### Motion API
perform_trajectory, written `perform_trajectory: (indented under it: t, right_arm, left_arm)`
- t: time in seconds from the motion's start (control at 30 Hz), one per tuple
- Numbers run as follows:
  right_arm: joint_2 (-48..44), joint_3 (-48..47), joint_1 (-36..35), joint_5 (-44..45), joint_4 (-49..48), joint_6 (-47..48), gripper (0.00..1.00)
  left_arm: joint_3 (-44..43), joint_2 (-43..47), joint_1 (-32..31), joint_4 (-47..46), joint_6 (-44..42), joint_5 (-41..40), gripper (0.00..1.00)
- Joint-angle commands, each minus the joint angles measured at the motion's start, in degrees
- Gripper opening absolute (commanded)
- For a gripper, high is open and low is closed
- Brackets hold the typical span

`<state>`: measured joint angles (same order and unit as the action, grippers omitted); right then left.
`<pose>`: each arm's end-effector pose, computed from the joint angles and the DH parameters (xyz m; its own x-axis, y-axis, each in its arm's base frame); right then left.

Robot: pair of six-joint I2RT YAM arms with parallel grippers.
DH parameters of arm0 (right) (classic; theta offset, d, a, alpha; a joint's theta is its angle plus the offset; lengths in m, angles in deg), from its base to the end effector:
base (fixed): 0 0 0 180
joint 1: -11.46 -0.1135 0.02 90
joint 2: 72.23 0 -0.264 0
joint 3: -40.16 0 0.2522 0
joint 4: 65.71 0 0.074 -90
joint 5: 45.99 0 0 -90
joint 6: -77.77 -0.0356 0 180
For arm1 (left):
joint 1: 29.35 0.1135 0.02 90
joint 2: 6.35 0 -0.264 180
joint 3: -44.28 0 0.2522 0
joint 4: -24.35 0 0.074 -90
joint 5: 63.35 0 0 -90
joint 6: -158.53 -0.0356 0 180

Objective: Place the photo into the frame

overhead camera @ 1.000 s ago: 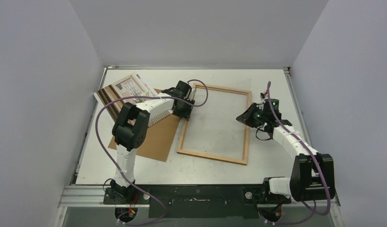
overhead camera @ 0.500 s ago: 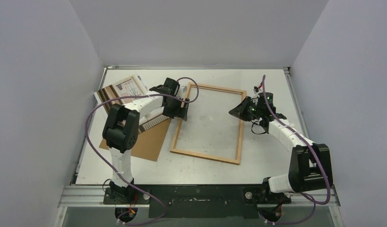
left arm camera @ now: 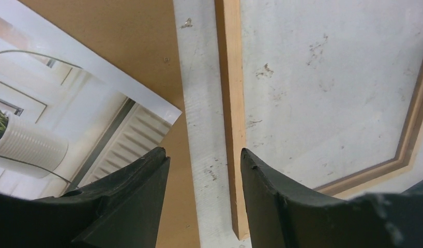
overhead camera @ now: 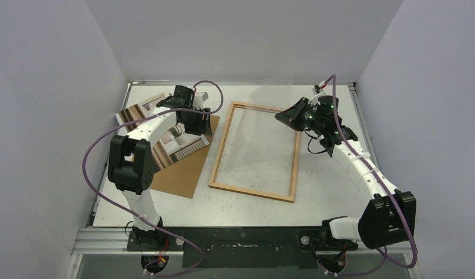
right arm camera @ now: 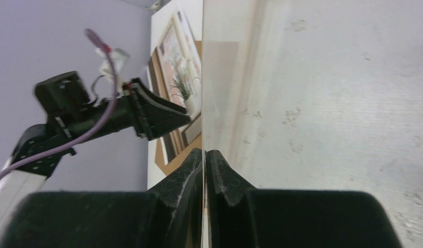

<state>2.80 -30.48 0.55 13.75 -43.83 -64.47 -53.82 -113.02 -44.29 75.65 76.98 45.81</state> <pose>0.2884 0.0739 0.3029 -0.7462 0.5516 -0.3728 -0.0282 0.5332 0.8455 0.3826 -0.1142 0.2357 -0.8858 0.0927 -0.4548 0.2755 0.8935 -0.3545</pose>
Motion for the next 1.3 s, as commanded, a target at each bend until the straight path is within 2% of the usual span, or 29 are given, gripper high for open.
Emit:
perform_trajectory:
  t: [0.0,0.17,0.3,0.57,0.73,1.0,1.27]
  right_arm:
    - [-3.9,-6.5,-4.3,3.4,-0.3,-2.9,0.05]
    - [-4.1,-8.1,-8.4,6.5,-0.3,-4.3,0.05]
    - [-1.6,-8.4,-9.7,7.1,0.6,-1.4,0.05]
    - [1.2,-1.1,-9.1,10.0,-4.9,5.1,0.05]
    - [2.2,4.5,-8.1,8.9,-10.3,4.5,0.05]
    - [1.8,8.7,-4.6,8.7,-9.7,1.9,0.05]
    - [0.0,15.4,-2.7,7.3,-12.4,-3.7,0.05]
  left_arm:
    - [2.5,2.3,1.7,-2.1,-0.4,-2.3,0.51]
    - [3.1,3.0,3.9,-2.0,-0.2,-3.1,0.5]
    - [4.7,3.7,4.2,-2.7,-0.3,-3.1,0.5]
    - [6.8,4.0,4.2,-4.2,-0.4,-4.1,0.49]
    - [7.6,3.5,3.9,-5.0,-0.6,-4.1,0.49]
    - [9.6,1.9,0.7,-7.7,-1.1,-5.6,0.47]
    - [12.8,-0.3,-2.2,-11.5,-3.6,-8.1,0.37]
